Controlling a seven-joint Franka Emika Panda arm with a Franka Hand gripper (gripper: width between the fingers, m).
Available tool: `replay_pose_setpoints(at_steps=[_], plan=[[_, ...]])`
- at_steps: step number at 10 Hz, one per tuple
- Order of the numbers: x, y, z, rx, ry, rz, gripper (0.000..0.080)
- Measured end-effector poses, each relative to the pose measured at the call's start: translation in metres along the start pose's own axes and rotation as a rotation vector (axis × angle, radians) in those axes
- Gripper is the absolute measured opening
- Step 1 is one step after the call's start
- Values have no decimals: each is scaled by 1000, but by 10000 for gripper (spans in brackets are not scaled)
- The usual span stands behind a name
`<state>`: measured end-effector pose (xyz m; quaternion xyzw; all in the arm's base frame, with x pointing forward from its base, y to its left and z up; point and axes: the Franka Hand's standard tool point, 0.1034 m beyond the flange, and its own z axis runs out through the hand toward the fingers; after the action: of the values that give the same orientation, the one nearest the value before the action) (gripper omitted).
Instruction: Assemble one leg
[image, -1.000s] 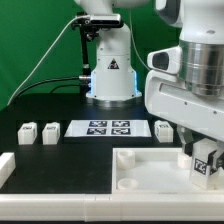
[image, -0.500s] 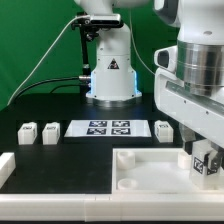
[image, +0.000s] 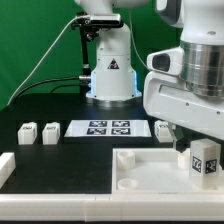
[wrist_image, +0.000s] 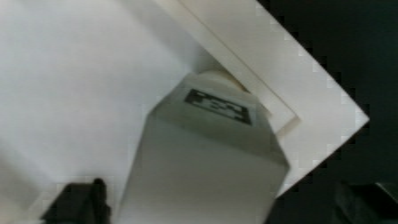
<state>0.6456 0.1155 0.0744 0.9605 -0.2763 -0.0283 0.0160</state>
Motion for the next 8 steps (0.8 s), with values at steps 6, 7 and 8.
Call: replay_pose_setpoints(at_steps=[6, 7, 8], plan=[[-4, -5, 1, -28, 17, -800, 649], [-4, -4, 1, -36, 18, -900, 649], [-4, -4, 0, -37, 19, -939, 649]])
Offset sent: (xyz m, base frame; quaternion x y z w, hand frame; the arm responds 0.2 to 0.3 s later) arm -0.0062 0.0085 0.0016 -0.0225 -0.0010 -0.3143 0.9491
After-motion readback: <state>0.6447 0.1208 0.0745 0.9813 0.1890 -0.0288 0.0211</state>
